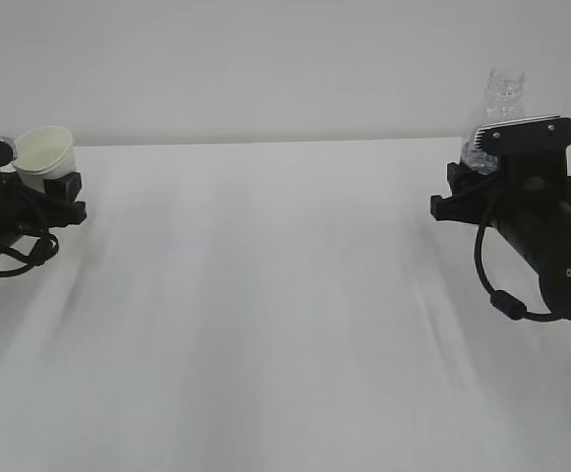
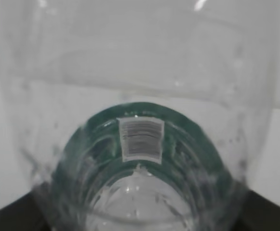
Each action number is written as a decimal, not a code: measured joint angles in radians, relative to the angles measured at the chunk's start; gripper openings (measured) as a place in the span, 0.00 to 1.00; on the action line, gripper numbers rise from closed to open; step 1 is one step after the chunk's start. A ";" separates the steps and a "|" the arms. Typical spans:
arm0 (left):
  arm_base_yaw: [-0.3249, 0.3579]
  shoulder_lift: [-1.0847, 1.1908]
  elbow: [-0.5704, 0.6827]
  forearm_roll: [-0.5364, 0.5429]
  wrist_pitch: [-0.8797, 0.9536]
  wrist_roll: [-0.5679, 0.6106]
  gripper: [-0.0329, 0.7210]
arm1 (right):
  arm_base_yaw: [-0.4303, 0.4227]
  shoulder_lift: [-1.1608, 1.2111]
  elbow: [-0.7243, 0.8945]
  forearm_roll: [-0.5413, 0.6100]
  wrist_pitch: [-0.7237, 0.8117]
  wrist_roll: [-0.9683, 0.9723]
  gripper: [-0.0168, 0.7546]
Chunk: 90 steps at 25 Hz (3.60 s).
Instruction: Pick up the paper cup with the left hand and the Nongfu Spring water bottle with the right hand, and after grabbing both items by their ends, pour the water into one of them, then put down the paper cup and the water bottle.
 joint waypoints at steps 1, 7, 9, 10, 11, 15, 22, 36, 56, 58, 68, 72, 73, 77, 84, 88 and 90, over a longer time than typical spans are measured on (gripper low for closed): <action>0.000 0.002 0.000 0.000 0.000 0.000 0.64 | 0.000 0.000 0.000 0.000 0.000 0.000 0.60; 0.000 0.048 0.000 0.000 -0.036 0.000 0.63 | 0.000 0.000 0.000 0.000 0.000 0.000 0.60; 0.000 0.067 0.000 0.000 -0.058 0.000 0.63 | 0.000 0.000 0.000 0.000 0.000 0.000 0.60; 0.000 0.074 0.000 0.000 -0.063 0.000 0.63 | 0.000 0.000 0.000 0.000 0.000 0.000 0.60; 0.000 0.079 0.000 0.000 -0.071 0.000 0.63 | 0.000 0.000 0.000 0.000 0.000 0.000 0.60; 0.000 0.087 0.000 0.000 -0.079 0.000 0.63 | 0.000 0.000 0.000 0.000 0.000 0.000 0.60; 0.000 0.101 0.000 0.016 -0.092 0.000 0.63 | 0.000 0.000 0.000 0.000 0.002 0.000 0.60; 0.000 0.141 0.000 0.022 -0.104 0.000 0.64 | 0.000 0.000 0.000 0.000 0.002 0.000 0.61; 0.000 0.141 0.000 0.046 -0.121 0.000 0.81 | 0.000 0.000 0.000 0.000 0.002 0.000 0.60; 0.000 0.141 0.005 0.048 -0.121 0.000 0.81 | 0.000 0.000 0.000 0.000 0.002 0.000 0.60; 0.000 0.094 0.076 0.050 -0.120 0.000 0.81 | 0.000 0.000 0.000 0.000 0.002 0.000 0.60; 0.000 0.075 0.111 0.050 -0.120 0.000 0.81 | 0.000 0.000 0.000 0.000 0.002 0.000 0.60; 0.000 0.068 0.118 0.050 -0.120 0.000 0.81 | 0.000 0.000 0.000 0.000 0.002 0.000 0.60; 0.000 0.036 0.160 0.050 -0.126 0.000 0.81 | 0.000 0.000 0.000 0.000 0.004 0.000 0.60; 0.000 -0.010 0.230 0.050 -0.130 0.000 0.81 | 0.000 0.000 0.000 0.002 0.004 0.002 0.60; 0.000 -0.016 0.255 0.050 -0.132 0.000 0.81 | 0.000 0.000 0.000 0.010 0.004 0.018 0.60; 0.000 -0.018 0.264 0.050 -0.132 0.000 0.81 | 0.000 0.000 0.000 0.011 0.004 0.029 0.60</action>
